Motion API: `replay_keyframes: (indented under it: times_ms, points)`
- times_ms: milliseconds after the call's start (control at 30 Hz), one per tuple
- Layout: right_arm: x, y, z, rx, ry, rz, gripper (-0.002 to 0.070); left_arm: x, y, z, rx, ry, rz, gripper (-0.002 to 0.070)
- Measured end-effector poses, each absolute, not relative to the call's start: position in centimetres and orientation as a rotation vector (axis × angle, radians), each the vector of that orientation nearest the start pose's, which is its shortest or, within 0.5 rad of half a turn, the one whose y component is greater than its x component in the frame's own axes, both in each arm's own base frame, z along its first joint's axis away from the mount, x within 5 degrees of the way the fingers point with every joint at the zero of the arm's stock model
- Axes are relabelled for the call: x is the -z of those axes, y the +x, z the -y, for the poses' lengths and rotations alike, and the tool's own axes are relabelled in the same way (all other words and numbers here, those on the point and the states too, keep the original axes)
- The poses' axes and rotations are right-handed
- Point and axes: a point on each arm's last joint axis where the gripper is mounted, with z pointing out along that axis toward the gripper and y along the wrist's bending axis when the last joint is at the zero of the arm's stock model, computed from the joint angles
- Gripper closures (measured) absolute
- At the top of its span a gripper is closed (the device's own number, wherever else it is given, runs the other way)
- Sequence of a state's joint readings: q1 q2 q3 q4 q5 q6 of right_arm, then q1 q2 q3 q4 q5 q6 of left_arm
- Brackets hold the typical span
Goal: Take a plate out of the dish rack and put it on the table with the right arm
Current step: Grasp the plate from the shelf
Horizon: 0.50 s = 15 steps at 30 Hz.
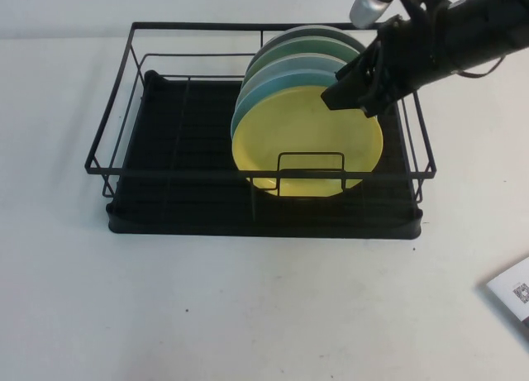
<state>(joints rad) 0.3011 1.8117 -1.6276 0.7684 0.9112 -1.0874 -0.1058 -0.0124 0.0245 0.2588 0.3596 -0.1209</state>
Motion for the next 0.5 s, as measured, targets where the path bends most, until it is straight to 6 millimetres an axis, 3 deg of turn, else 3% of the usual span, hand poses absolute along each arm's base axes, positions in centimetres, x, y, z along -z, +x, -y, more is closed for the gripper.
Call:
replay_keyframes:
  times_ms: [500]
  points:
    - [-30.8, 39.7, -17.7, -0.428, -1.362, -1.852, 0.0375, -17.4, 5.3, -0.3, -0.094, 0.147, -1.838, 0.0680]
